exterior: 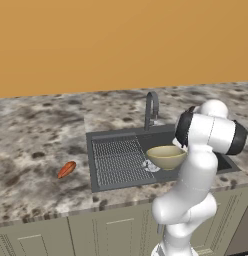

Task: Remove the sweet potato and mushroom from the sink. Then move the bowl and cup from the counter to the sink for washing.

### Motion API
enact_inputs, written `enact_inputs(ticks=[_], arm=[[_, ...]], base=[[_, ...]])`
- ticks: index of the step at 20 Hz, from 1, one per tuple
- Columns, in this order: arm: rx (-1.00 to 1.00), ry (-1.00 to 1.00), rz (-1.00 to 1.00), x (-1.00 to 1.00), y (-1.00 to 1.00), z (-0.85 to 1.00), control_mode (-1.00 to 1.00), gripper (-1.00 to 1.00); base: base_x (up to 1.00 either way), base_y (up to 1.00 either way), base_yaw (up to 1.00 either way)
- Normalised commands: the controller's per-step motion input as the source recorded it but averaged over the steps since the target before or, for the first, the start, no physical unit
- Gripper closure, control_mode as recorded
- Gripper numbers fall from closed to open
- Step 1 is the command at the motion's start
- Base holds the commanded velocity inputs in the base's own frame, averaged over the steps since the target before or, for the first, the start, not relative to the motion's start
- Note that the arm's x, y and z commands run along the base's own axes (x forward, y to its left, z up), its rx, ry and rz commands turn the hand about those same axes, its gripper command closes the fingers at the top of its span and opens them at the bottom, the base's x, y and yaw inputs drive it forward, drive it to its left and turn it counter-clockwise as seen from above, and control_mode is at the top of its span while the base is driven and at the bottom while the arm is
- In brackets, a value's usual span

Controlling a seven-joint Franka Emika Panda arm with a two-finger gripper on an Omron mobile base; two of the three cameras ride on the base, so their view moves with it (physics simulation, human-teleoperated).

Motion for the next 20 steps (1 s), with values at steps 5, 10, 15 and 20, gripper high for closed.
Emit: enact_inputs(ticks=[5, 10, 15, 20], arm=[[0.05, 0.0, 0.06, 0.28, -0.09, -0.23, -1.0, 1.0], [0.05, 0.0, 0.05, 0.27, -0.1, -0.24, -1.0, 1.0], [0.05, 0.0, 0.04, 0.27, -0.06, -0.25, -1.0, 1.0], [0.04, 0.0, 0.03, 0.27, -0.04, -0.26, -1.0, 1.0]], base=[[0.0, 0.0, 0.0], [0.0, 0.0, 0.0], [0.0, 0.0, 0.0], [0.0, 0.0, 0.0]])
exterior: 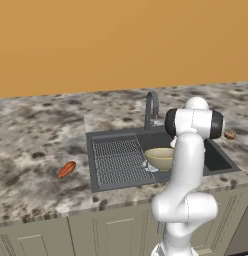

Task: Remove the sweet potato and mushroom from the sink. Then move the bowl and cup from the counter to the sink for washing.

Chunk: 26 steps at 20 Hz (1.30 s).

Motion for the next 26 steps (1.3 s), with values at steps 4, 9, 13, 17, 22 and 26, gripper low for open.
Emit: enact_inputs(ticks=[4, 9, 13, 17, 22, 26], arm=[[0.04, -0.02, 0.03, 0.26, -0.04, -0.26, -1.0, 1.0], [0.02, -0.02, 0.03, 0.27, -0.05, -0.25, -1.0, 1.0], [0.0, -0.08, 0.03, 0.24, -0.05, -0.24, -1.0, 1.0], [0.0, -0.13, 0.02, 0.23, -0.04, -0.23, -1.0, 1.0], [0.0, -0.13, 0.01, 0.21, -0.02, -0.25, -1.0, 1.0], [0.0, -0.17, 0.01, 0.12, 0.0, -0.21, -1.0, 1.0]], base=[[0.0, 0.0, 0.0], [0.0, 0.0, 0.0], [0.0, 0.0, 0.0], [0.0, 0.0, 0.0], [0.0, 0.0, 0.0], [0.0, 0.0, 0.0]])
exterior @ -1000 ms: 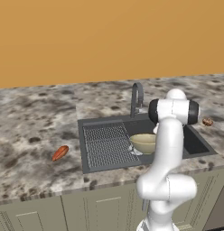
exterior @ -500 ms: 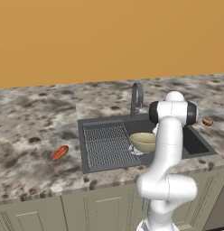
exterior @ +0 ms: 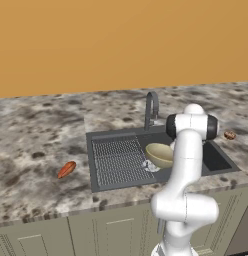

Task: Remove the sweet potato and mushroom from the sink. Then move the bowl and cup from the counter to the sink for washing.

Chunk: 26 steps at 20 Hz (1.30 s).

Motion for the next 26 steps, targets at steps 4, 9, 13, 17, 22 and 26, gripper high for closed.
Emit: enact_inputs(ticks=[4, 9, 13, 17, 22, 26], arm=[[0.0, -0.13, 0.01, 0.0, 0.0, -0.06, -1.0, 1.0], [0.0, -0.02, 0.0, 0.0, 0.01, 0.0, -1.0, 1.0], [0.0, 0.0, 0.0, 0.0, 0.04, 0.0, -1.0, 1.0], [0.0, 0.04, 0.0, 0.0, 0.05, 0.06, -1.0, -1.0], [-0.01, 0.01, 0.0, -0.03, 0.05, 0.16, -1.0, -1.0], [-0.01, 0.0, 0.03, -0.04, 0.03, 0.27, -1.0, -1.0]], base=[[0.0, 0.0, 0.0], [0.0, 0.0, 0.0], [0.0, 0.0, 0.0], [0.0, 0.0, 0.0], [0.0, 0.0, 0.0], [0.0, 0.0, 0.0]])
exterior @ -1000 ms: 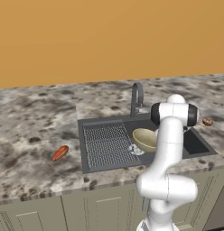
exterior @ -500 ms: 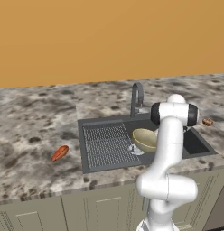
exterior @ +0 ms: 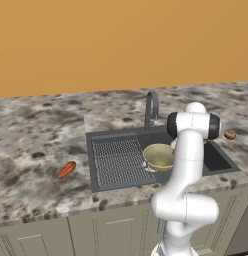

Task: Remove the sweet potato and mushroom from the sink. Then move the bowl and cup from the counter to the sink for washing.

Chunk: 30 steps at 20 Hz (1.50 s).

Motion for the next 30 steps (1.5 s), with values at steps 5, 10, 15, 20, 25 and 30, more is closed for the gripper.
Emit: enact_inputs(ticks=[5, 10, 15, 20, 25, 30], arm=[[-0.02, -0.06, 0.09, -0.05, 0.02, 0.35, -1.0, -1.0], [-0.04, -0.1, 0.13, -0.13, 0.0, 0.38, -1.0, -1.0], [-0.11, -0.08, 0.1, -0.19, 0.01, 0.38, -1.0, -1.0], [-0.14, 0.0, 0.0, -0.26, 0.0, 0.37, -1.0, -1.0], [-0.13, 0.0, 0.0, -0.29, 0.01, 0.4, -1.0, -1.0], [-0.11, 0.0, -0.09, -0.37, 0.0, 0.34, -1.0, -1.0]], base=[[0.0, 0.0, 0.0], [0.0, 0.0, 0.0], [0.0, 0.0, 0.0], [0.0, 0.0, 0.0], [0.0, 0.0, 0.0], [0.0, 0.0, 0.0]])
